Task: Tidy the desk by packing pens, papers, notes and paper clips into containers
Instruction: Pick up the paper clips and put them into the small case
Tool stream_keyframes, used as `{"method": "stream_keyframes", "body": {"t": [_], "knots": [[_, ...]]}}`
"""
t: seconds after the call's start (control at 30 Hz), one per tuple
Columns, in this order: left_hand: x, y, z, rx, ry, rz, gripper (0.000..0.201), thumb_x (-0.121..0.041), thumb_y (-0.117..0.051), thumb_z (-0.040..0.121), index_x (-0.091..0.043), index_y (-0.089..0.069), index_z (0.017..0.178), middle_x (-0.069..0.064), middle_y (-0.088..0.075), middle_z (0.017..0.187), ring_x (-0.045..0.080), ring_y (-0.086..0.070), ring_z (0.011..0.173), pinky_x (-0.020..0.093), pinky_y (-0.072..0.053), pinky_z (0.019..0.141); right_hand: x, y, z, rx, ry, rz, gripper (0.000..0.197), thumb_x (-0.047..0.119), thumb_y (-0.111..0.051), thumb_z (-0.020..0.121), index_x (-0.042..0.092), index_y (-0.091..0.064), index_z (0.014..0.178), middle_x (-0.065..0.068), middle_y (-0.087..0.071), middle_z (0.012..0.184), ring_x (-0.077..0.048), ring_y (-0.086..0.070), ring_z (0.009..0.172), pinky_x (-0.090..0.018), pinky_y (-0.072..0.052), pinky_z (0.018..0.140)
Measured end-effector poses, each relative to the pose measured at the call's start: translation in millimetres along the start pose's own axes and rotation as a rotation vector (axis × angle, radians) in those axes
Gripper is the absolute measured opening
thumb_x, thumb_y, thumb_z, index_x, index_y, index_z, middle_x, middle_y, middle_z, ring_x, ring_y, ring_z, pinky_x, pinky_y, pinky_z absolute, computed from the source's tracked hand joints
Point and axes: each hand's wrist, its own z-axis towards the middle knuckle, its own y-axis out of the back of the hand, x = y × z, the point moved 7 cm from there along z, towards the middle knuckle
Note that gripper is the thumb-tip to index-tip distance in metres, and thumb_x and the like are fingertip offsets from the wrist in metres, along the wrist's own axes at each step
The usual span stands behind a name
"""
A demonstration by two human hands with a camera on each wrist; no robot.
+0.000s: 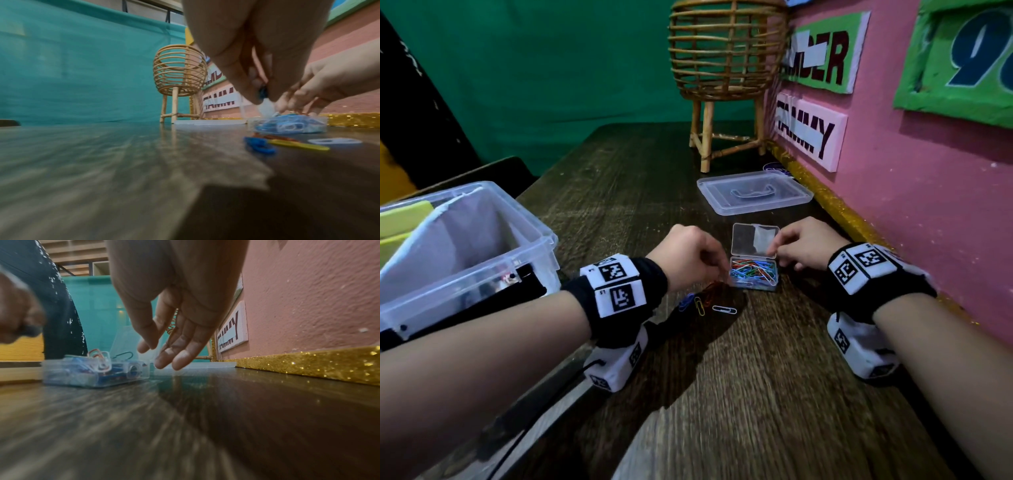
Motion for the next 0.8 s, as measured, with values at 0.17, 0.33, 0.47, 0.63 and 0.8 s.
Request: {"method": "stream_keyframes", "body": {"t": [0.17,0.33,0.47,0.63,0.8], "knots": [[-24,-10,23,-0.03,-0.101,-0.04,0.012,-0.007,-0.071,0.078,-0.01,-0.076,0.089,0.005,-0.074,0.09,0.007,-0.063,0.079,0.013,-0.05,0.075,0,0,0,0.009,0.001,-0.014,0.021,0.004,-0.055,0.086,0.015,-0.068,0.074,0.01,-0.061,0.067,-0.006,-0.057,0.063,-0.019,-0.045,0.054],[-26,-27,32,0.111,-0.102,0.05,0.024,-0.011,-0.064,0.085,-0.017,-0.071,0.107,0.001,-0.071,0.104,0.009,-0.063,0.09,0.019,-0.048,0.087,-1,0,-1,0.015,-0.012,-0.012,0.025,0.004,-0.055,0.086,0.019,-0.065,0.069,0.009,-0.062,0.069,-0.008,-0.058,0.064,-0.019,-0.045,0.053],[-27,-18,18,0.047,-0.157,0.054,0.017,-0.016,-0.065,0.085,-0.015,-0.071,0.101,-0.004,-0.065,0.093,0.007,-0.058,0.085,0.021,-0.048,0.085,-1,-1,-1,0.009,-0.009,0.002,0.026,0.004,-0.054,0.086,0.018,-0.065,0.068,0.007,-0.063,0.069,-0.009,-0.058,0.064,-0.019,-0.044,0.052],[-26,-48,-16,0.46,-0.293,0.114,0.026,-0.024,-0.07,0.081,-0.015,-0.072,0.106,0.002,-0.069,0.112,0.015,-0.063,0.101,0.023,-0.046,0.092,-1,-1,0,0.012,-0.001,-0.007,0.023,0.004,-0.055,0.087,0.015,-0.066,0.07,0.007,-0.063,0.07,-0.009,-0.058,0.064,-0.019,-0.044,0.052],[-1,-33,-10,0.361,-0.157,0.231,0.018,-0.022,-0.068,0.082,-0.015,-0.075,0.097,0.003,-0.072,0.102,0.017,-0.065,0.092,0.01,-0.038,0.069,-2,-1,0,0.008,-0.001,-0.001,0.026,0.004,-0.056,0.086,0.019,-0.065,0.066,0.007,-0.064,0.074,-0.011,-0.058,0.067,-0.021,-0.045,0.056]]}}
